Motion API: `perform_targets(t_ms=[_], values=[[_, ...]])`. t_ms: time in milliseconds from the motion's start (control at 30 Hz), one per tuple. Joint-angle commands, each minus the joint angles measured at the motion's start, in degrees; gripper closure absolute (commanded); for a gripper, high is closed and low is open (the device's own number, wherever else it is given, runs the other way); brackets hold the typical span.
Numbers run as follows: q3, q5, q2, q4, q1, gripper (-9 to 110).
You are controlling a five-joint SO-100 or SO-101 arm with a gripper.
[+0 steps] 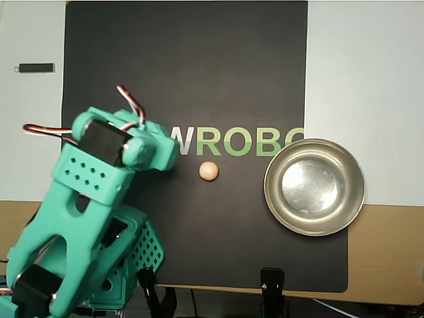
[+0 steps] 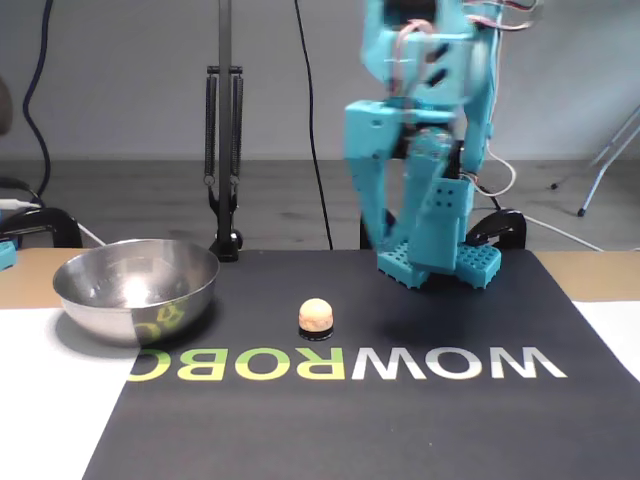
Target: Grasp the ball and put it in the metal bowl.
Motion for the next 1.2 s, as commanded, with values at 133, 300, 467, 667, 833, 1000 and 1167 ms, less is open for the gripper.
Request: perform_targets(t_ms=[133,300,467,667,833,1000,1167], values=[[2.20,-1.93,2.90,-0.35,3.69,102],[2.29,-2.02,2.81,-0.44,6.50,102],[2.29,-2.11,2.46,-0.44,8.44,102],[2.55,-2.11,2.20,-2.90,10.55,102],[4.22,-2.11,2.11,-5.19,12.30,102],[6.50,-2.11,2.11,-8.17,14.06,102],[9.05,-2.20,2.11,-11.60,15.56,102]])
